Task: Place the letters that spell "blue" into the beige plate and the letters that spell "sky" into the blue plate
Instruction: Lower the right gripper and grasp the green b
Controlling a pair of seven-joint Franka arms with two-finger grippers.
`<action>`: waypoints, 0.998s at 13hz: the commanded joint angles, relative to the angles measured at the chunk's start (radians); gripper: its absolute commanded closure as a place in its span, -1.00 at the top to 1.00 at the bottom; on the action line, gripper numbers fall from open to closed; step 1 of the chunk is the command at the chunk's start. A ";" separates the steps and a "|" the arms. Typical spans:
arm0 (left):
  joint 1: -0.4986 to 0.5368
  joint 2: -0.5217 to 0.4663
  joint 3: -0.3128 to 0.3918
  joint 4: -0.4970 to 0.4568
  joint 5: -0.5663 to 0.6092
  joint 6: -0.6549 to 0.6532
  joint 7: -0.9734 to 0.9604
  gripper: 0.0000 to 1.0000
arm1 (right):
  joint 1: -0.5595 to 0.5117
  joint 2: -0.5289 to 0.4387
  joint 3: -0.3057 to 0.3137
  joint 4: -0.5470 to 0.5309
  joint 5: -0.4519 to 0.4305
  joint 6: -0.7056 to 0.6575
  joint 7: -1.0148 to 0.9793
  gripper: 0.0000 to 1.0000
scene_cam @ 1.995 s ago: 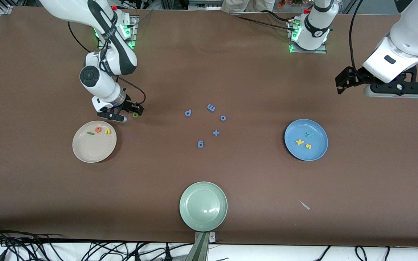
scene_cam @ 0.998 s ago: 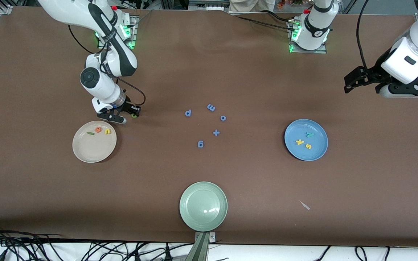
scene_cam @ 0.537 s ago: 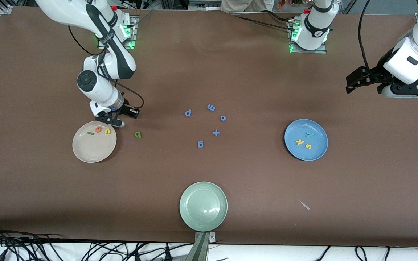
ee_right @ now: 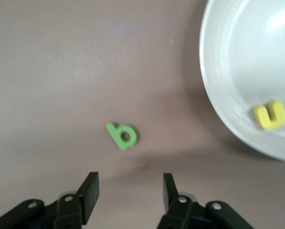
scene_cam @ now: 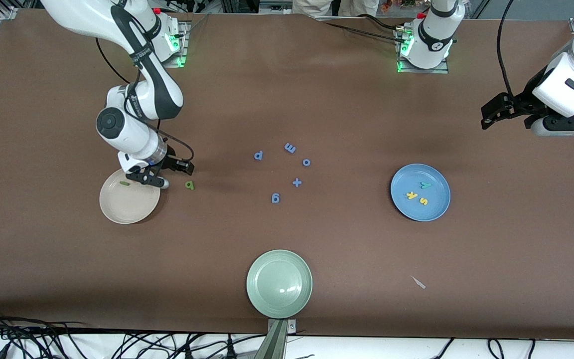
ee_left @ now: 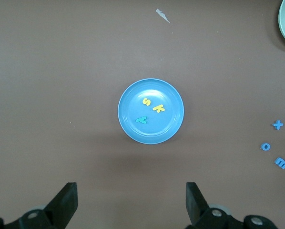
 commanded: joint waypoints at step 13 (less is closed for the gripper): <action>0.006 -0.006 -0.005 0.003 0.022 -0.017 0.019 1.00 | 0.014 0.190 -0.009 0.170 -0.009 -0.011 0.051 0.24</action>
